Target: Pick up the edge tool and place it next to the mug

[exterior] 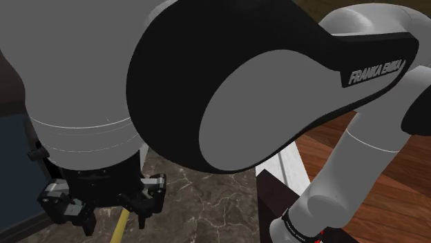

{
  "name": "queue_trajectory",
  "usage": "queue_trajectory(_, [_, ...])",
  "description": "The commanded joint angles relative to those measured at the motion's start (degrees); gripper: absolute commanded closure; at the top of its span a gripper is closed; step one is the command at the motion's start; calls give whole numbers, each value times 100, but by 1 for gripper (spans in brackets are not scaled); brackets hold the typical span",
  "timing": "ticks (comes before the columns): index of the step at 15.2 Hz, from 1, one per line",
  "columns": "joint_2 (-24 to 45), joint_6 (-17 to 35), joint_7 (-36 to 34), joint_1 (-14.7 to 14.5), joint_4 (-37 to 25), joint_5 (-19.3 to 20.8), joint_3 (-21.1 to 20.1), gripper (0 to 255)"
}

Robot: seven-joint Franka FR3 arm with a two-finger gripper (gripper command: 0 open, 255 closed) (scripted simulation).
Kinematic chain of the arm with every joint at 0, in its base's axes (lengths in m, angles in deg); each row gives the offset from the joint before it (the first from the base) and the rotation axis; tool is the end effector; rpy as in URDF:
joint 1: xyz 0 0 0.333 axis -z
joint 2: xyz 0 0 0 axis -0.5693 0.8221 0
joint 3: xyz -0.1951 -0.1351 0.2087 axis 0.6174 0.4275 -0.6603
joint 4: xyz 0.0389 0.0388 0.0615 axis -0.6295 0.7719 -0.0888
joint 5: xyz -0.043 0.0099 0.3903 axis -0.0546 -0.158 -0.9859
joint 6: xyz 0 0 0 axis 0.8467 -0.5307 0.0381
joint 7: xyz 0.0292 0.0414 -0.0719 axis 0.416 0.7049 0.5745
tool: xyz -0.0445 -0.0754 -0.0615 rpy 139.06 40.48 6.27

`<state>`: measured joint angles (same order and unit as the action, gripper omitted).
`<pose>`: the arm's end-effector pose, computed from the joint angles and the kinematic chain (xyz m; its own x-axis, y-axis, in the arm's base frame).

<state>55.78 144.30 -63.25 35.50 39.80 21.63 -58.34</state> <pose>0.2782 0.5075 0.5528 0.8322 -0.5508 -0.0632 -0.5507 -0.8344 0.0203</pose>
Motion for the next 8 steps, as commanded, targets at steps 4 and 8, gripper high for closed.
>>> queue_trajectory(4, [-14,14,10,18,23,-11,7,0])
queue_trajectory(8, [214,-762,-124,-161,-863,190,11,0])
